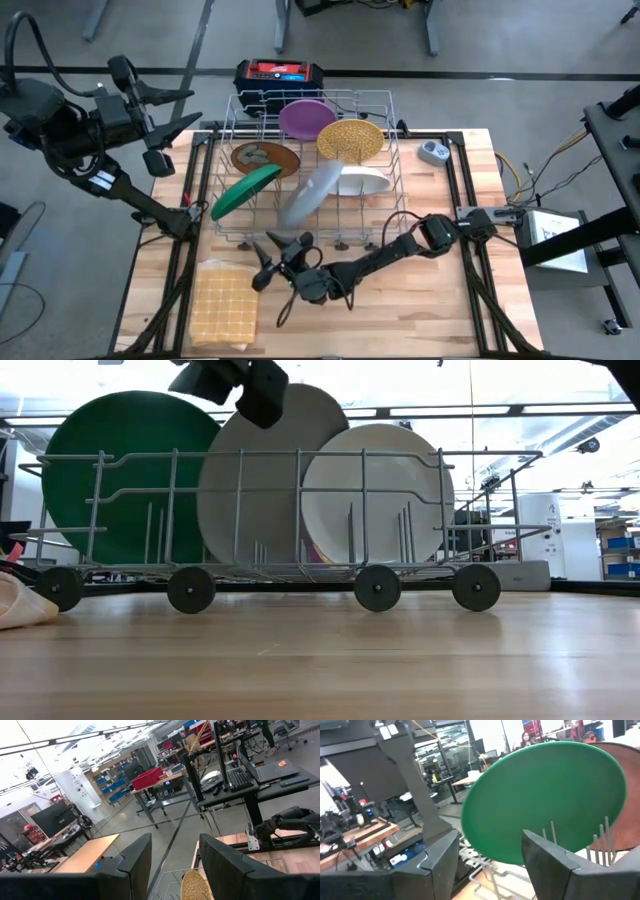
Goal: Sort dishes
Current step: Put the grey plate into the dish rack
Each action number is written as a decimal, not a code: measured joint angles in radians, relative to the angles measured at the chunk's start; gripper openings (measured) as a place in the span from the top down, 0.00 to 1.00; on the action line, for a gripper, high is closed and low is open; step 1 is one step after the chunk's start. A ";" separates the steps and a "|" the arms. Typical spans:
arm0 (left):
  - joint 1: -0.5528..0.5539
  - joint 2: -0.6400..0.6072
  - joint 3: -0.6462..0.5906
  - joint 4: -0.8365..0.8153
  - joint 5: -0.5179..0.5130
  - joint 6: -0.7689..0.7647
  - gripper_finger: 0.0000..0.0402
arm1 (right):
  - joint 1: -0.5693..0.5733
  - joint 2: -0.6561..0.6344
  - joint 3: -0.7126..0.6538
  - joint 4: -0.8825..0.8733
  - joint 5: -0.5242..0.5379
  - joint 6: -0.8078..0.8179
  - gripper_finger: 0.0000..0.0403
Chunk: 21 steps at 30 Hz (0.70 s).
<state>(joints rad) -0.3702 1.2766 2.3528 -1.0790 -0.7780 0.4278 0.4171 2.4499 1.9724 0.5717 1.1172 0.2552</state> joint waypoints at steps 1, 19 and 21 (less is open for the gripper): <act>0.000 0.000 0.000 0.000 0.000 0.000 0.61 | 0.007 -0.004 0.000 0.000 0.000 -0.002 0.47; 0.000 0.075 0.000 -0.193 0.064 -0.087 0.61 | 0.207 -0.259 0.000 -0.445 0.088 -0.032 0.50; 0.000 0.088 0.000 -0.196 0.070 -0.083 0.61 | 0.227 -0.354 0.001 -0.679 0.123 0.052 0.52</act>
<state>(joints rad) -0.3702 1.3642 2.3528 -1.2749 -0.7084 0.3445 0.6440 2.0962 1.9732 -0.1069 1.2405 0.3074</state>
